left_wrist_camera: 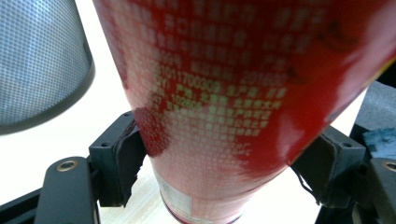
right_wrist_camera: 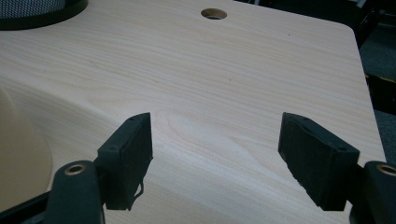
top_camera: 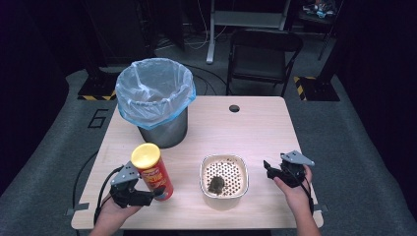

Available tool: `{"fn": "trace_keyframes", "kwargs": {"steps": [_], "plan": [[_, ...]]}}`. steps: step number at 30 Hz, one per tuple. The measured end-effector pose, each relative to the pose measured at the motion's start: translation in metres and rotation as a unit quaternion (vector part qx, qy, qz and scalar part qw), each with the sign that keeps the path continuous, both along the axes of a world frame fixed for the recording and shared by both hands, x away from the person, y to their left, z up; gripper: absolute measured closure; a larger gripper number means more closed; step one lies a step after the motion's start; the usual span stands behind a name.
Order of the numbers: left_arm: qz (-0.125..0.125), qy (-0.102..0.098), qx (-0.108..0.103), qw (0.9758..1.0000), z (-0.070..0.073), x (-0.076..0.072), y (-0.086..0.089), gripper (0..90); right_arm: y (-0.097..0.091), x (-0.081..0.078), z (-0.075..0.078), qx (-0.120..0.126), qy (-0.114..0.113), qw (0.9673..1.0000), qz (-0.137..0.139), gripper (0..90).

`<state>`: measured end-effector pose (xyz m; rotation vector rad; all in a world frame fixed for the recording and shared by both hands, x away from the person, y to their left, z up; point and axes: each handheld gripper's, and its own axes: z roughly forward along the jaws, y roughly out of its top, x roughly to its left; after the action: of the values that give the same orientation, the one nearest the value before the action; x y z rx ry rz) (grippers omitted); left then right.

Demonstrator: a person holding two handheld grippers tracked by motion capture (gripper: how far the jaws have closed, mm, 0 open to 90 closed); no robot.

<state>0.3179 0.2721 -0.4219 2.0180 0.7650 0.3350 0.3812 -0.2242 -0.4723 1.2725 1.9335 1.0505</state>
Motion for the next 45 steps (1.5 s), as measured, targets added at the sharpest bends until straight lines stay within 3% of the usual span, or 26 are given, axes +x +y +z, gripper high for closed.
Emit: {"fn": "trace_keyframes", "kwargs": {"steps": [5,11,12,16,17,18,21,23,24,26,27,29,34,40,45], "plan": [[0.002,-0.003,0.007,1.0,0.019,0.006,0.002,23.6,0.0,0.0,-0.002,-0.006,0.003,1.0,0.003,25.6],[0.012,-0.008,0.01,0.9999,0.053,0.015,0.006,23.6,-0.001,0.001,-0.005,-0.007,0.006,1.0,0.001,25.6],[0.012,-0.008,0.01,0.9999,0.053,0.015,0.006,23.6,0.0,0.001,-0.005,-0.008,0.007,0.9999,0.001,25.7],[0.018,-0.018,0.02,0.9995,0.079,0.02,0.005,23.6,0.0,0.001,-0.006,-0.01,0.009,0.9999,0.002,25.7],[0.018,-0.018,0.02,0.9995,0.079,0.02,0.005,23.6,0.0,0.001,-0.006,-0.011,0.01,0.9999,0.002,25.7],[0.016,-0.017,0.025,0.9994,0.093,0.022,0.004,23.6,0.0,0.001,-0.007,-0.011,0.01,0.9999,0.002,25.7],[0.016,-0.018,0.028,0.9993,0.105,0.024,0.004,23.6,0.0,0.001,-0.007,-0.012,0.01,0.9999,0.002,25.7],[0.017,-0.022,0.029,0.9992,0.124,0.027,0.002,23.6,0.0,0.002,-0.008,-0.014,0.013,0.9998,0.004,25.7],[0.017,-0.022,0.029,0.9992,0.124,0.027,0.002,23.6,0.0,0.002,-0.008,-0.014,0.013,0.9998,0.004,25.7],[0.019,-0.025,0.026,0.9992,0.142,0.031,0.0,23.6,0.0,0.002,-0.009,-0.013,0.015,0.9998,0.002,25.7],[0.019,-0.025,0.026,0.9992,0.142,0.031,0.0,23.6,0.0,0.002,-0.009,-0.013,0.015,0.9998,0.002,25.7],[0.018,-0.025,0.028,0.9992,0.158,0.037,-0.001,23.6,-0.001,0.002,-0.009,-0.014,0.015,0.9998,0.003,25.7],[0.018,-0.02,0.019,0.9995,0.176,0.048,-0.001,23.6,-0.002,0.002,-0.009,-0.013,0.015,0.9998,0.001,25.7],[0.029,-0.033,0.015,0.9989,0.202,0.063,-0.003,23.6,-0.003,0.002,-0.01,-0.011,0.018,0.9998,-0.002,25.7],[0.034,-0.031,0.021,0.9987,0.221,0.075,-0.007,23.6,-0.004,0.003,-0.011,-0.011,0.021,0.9997,-0.003,25.7]]}}
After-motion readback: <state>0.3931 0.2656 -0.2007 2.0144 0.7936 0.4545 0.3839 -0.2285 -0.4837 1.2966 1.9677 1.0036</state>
